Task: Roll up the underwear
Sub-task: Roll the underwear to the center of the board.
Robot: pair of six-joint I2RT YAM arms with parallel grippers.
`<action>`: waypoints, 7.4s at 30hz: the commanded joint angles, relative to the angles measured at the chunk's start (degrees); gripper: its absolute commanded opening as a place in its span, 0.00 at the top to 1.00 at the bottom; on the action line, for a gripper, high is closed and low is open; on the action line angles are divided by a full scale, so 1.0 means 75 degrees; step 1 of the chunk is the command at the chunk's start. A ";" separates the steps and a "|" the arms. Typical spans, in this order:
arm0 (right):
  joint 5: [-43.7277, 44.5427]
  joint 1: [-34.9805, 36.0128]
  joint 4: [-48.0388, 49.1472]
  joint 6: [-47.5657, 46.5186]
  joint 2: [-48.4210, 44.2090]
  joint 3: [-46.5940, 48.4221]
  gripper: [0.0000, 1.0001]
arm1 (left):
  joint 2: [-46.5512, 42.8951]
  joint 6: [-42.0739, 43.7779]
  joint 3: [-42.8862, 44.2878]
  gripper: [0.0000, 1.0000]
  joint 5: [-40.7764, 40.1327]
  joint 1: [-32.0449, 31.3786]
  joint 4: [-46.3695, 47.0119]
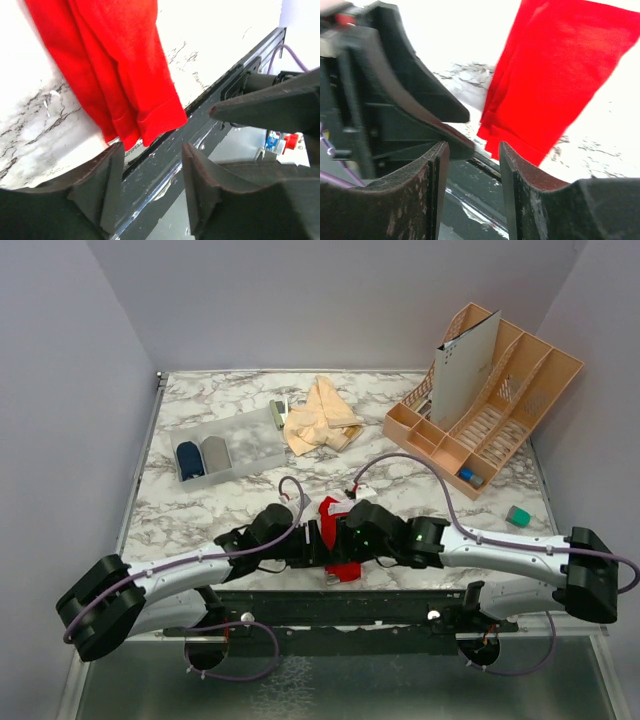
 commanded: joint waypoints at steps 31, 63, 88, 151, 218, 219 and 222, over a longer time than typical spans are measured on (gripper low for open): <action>-0.1791 -0.1400 0.3485 0.2563 -0.1962 -0.4382 0.31 | 0.2815 -0.0044 0.0854 0.24 -0.1766 0.0285 -0.0151; -0.3223 -0.2356 0.5869 0.3379 -0.0667 -0.5144 0.52 | 0.3024 0.0547 0.1163 0.85 -0.1635 0.0288 -0.0244; -0.2841 -0.2429 0.7013 0.4641 -0.1020 -0.6059 0.46 | 0.2941 0.0606 0.0996 0.94 -0.1482 0.0278 -0.0057; -0.3143 -0.2469 0.6685 0.4484 -0.0596 -0.5656 0.97 | 0.2321 -0.2365 -0.0628 0.30 -0.1763 -0.1285 0.0537; -0.3279 -0.2476 0.6410 0.4003 -0.0991 -0.5562 0.93 | 0.1537 -0.2812 -0.0785 0.78 -0.3637 -0.1602 -0.0773; -0.3338 -0.2475 0.6287 0.3824 -0.0990 -0.5418 0.91 | 0.1570 -0.2755 -0.0700 0.79 -0.3651 -0.1602 -0.0787; -0.3457 -0.2469 0.5781 0.3310 -0.0962 -0.4974 0.89 | 0.1679 -0.2597 -0.0461 0.79 -0.3753 -0.1602 -0.0932</action>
